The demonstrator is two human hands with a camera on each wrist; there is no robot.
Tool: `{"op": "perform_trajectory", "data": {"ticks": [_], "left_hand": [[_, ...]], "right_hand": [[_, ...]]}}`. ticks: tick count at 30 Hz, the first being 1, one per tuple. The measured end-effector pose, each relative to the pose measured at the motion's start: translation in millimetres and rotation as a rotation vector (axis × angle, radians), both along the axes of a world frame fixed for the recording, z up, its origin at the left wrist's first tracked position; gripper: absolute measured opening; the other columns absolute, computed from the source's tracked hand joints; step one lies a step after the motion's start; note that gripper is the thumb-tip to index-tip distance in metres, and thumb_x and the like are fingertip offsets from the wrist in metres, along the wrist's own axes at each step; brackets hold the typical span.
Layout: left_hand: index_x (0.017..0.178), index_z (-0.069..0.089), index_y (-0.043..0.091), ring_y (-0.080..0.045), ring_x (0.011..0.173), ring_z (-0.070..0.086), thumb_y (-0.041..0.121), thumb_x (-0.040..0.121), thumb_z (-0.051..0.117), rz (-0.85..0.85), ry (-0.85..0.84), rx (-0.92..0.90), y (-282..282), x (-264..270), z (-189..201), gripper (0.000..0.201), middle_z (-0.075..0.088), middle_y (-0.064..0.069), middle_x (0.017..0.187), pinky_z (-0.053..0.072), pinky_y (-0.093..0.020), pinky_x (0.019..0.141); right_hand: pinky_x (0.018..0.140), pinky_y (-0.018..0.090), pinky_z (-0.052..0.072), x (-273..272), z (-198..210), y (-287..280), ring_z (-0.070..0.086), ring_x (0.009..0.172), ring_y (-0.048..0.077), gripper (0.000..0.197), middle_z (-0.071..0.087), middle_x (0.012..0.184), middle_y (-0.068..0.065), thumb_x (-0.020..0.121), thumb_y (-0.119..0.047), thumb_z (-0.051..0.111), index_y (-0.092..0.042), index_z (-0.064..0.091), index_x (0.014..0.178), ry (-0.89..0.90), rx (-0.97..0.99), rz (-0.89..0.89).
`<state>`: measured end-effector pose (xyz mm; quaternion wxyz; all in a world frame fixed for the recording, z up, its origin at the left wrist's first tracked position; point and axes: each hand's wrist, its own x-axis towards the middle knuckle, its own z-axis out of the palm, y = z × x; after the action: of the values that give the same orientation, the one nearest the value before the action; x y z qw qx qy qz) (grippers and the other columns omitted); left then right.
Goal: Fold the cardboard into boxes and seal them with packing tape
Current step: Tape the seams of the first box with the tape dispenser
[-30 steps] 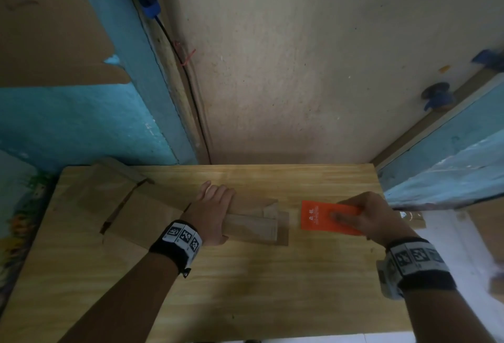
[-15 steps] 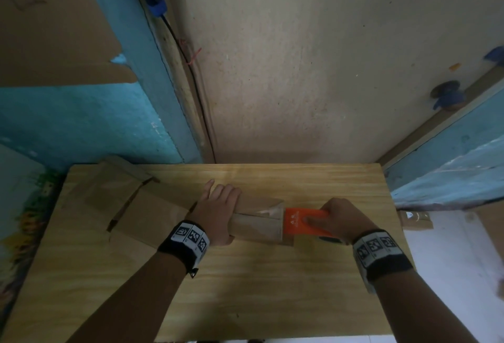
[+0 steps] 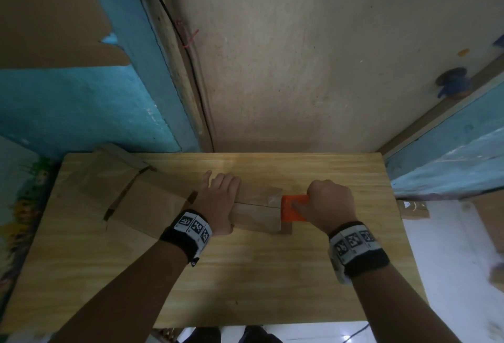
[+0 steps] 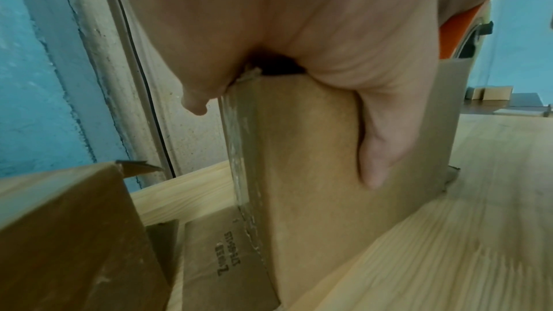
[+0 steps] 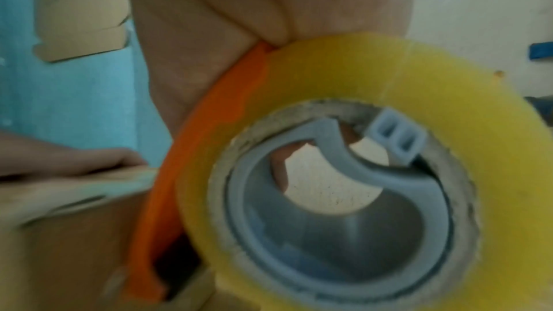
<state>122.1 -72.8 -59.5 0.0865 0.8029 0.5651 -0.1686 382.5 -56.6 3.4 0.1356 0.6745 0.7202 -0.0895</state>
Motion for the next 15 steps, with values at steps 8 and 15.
{"op": "perform_trajectory", "data": {"ticks": [8, 15], "left_hand": [[0.157, 0.009, 0.013, -0.027, 0.145, 0.023, 0.06, 0.067, 0.078, 0.019, -0.005, -0.042, -3.0, -0.5, 6.0, 0.124, 0.023, -0.006, 0.156, 0.005, -0.058, 0.125], [0.162, 0.002, 0.006, -0.038, 0.157, -0.004, 0.103, 0.06, 0.037, 0.025, 0.176, -0.004, -3.7, 12.4, 15.7, 0.146, 0.007, -0.014, 0.169, -0.015, -0.07, 0.114]], "right_hand": [[0.064, 0.034, 0.06, -1.0, -44.2, -42.9, 0.063, 0.059, 0.015, 0.058, 0.062, 0.064, -0.009, 0.095, -0.072, 0.05, -0.023, 0.069, 0.07, 0.055, 0.079, -0.198], [0.071, 0.036, 0.061, 30.6, -74.7, -70.9, 0.064, 0.063, 0.016, 0.061, 0.062, 0.067, -0.009, 0.095, -0.075, 0.044, -0.024, 0.074, 0.085, 0.137, 0.185, -0.445]]}}
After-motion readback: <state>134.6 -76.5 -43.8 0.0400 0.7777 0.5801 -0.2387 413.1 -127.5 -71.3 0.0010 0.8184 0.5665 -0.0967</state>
